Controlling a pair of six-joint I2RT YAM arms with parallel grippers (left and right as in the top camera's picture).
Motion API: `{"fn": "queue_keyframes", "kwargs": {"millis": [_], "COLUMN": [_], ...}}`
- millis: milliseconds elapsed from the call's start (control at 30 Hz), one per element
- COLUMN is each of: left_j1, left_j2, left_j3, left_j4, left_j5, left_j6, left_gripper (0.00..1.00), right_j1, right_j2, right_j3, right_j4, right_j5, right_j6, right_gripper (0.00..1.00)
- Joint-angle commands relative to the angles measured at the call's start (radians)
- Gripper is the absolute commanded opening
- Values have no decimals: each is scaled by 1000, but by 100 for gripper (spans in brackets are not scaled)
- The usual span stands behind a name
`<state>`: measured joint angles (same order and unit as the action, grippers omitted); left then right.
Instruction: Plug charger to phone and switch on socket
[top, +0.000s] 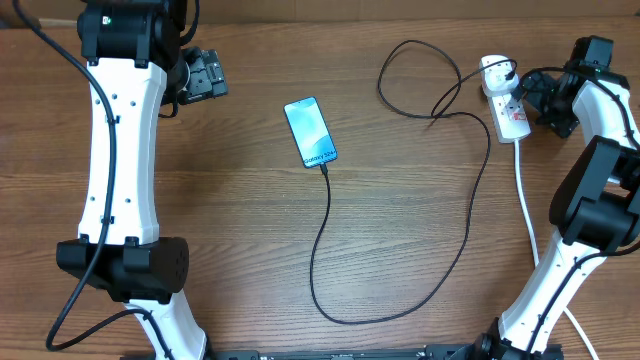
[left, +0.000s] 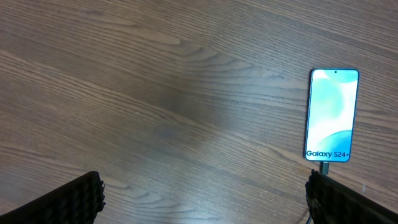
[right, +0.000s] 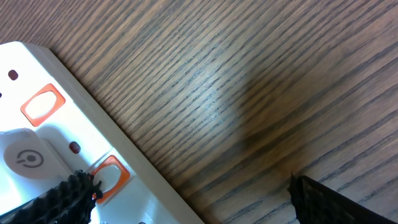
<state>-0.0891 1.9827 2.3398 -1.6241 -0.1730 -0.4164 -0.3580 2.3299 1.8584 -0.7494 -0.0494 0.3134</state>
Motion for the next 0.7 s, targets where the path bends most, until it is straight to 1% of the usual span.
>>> {"fn": "queue_keyframes", "kwargs": {"millis": [0, 667], "left_j1": [5, 5], "left_j2": [7, 7], "left_j3": [-6, -6], "left_j4": [2, 2], "left_j5": [-10, -10], "left_j6": [-10, -10], "left_gripper": [100, 100], "right_j1": [4, 4], "right_j2": [44, 44], "right_j3": [-7, -7], "right_j4": [0, -6], "right_j5": [2, 2], "right_j6": [-5, -8], "right_gripper": [100, 100]}}
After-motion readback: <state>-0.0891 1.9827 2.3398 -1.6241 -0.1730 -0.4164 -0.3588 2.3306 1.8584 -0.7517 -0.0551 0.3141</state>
